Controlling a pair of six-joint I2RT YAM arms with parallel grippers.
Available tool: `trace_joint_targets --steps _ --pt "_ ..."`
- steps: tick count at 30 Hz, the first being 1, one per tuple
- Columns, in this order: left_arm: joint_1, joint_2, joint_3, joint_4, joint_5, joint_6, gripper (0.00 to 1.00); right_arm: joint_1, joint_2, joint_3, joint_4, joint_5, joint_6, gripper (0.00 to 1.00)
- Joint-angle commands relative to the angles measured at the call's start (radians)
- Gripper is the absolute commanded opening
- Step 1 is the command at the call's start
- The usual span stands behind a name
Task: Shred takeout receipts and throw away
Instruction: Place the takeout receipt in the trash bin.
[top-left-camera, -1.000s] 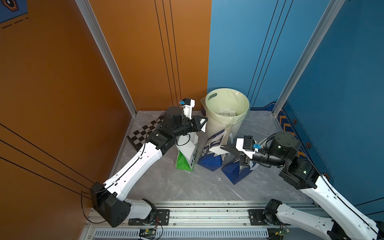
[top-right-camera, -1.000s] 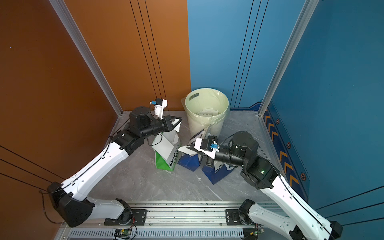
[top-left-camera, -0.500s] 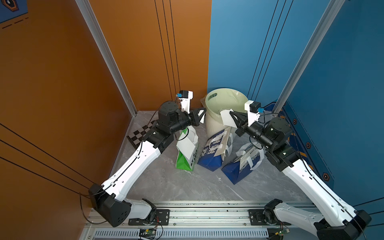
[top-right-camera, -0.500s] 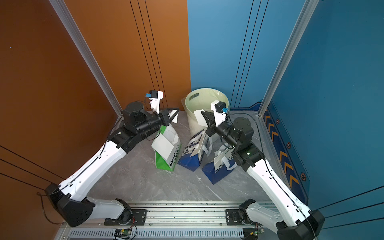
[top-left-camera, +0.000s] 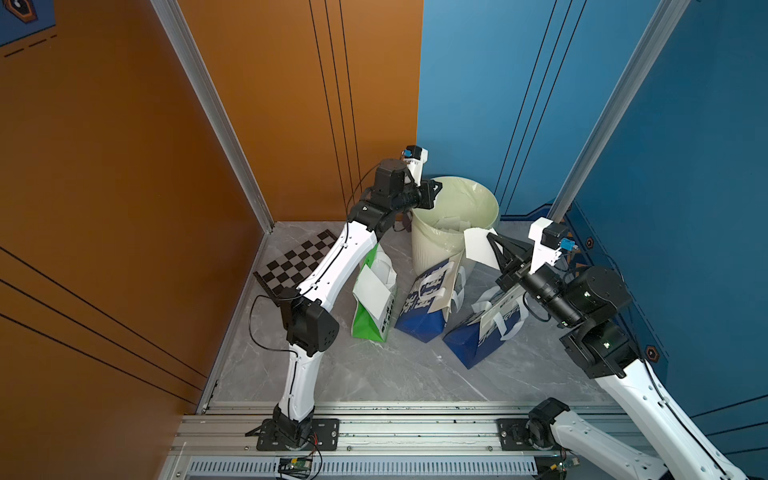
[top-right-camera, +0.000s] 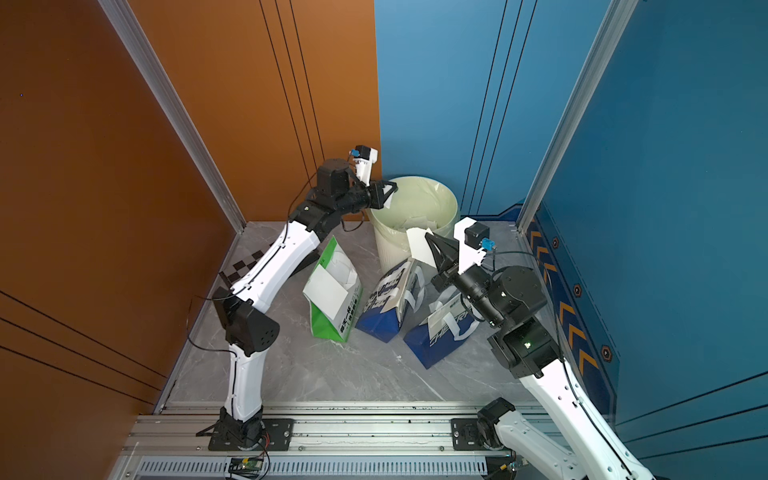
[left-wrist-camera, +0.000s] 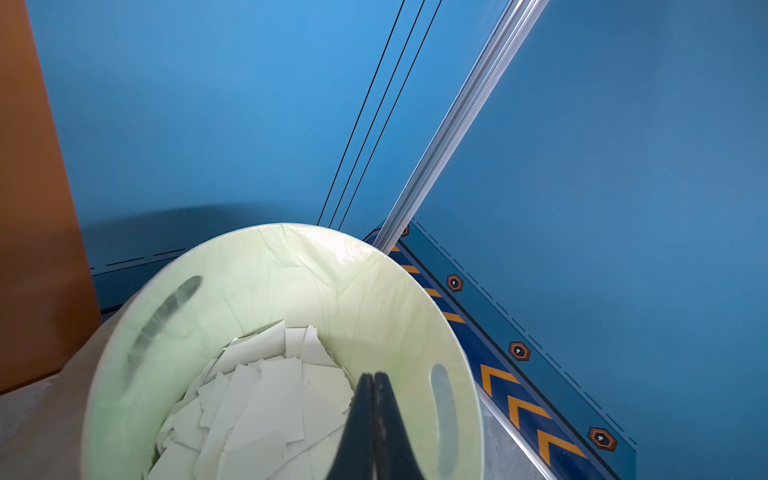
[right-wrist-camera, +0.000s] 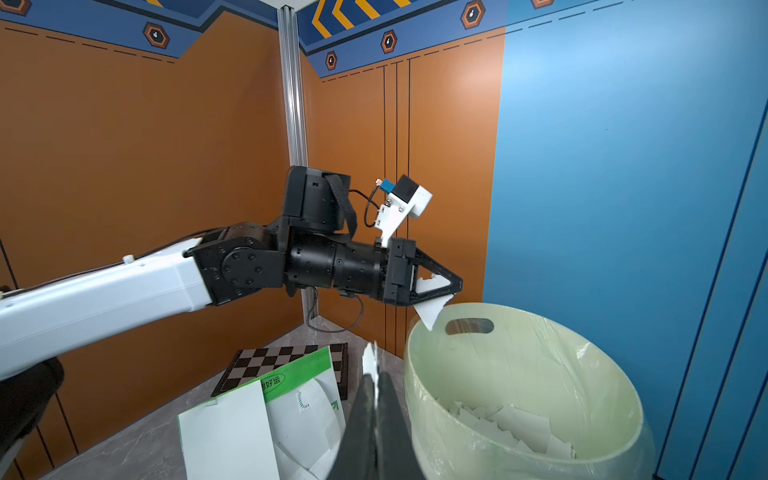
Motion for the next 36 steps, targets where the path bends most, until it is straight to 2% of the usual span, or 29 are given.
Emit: trace_joint_targets --steps 1,4,5,8,12,18,27,36 --pt "-0.021 0.075 0.142 -0.141 -0.074 0.078 0.0 -0.002 -0.014 -0.039 -0.035 0.004 0.028 0.0" --pt "-0.027 0.127 0.188 -0.142 -0.123 0.105 0.02 -0.002 -0.022 -0.065 -0.019 0.002 0.046 0.0" --pt "-0.03 0.136 0.19 -0.141 -0.137 0.11 0.12 0.0 -0.021 -0.07 -0.018 0.0 0.052 0.0" --pt "-0.035 0.148 0.185 -0.143 -0.15 0.118 0.21 0.0 -0.025 -0.077 -0.016 -0.004 0.06 0.0" --pt "-0.041 0.115 0.163 -0.142 -0.162 0.141 0.42 0.0 -0.027 -0.072 -0.02 -0.003 0.06 0.0" --pt "-0.038 0.021 0.1 -0.142 -0.146 0.191 0.58 0.0 -0.023 -0.069 -0.027 0.007 0.059 0.0" --pt "-0.035 -0.116 -0.097 -0.143 -0.135 0.247 0.61 -0.003 -0.024 -0.067 -0.055 0.034 0.067 0.0" --pt "-0.032 -0.032 -0.048 -0.188 -0.071 0.228 0.56 -0.005 -0.03 -0.057 -0.069 0.028 0.07 0.0"
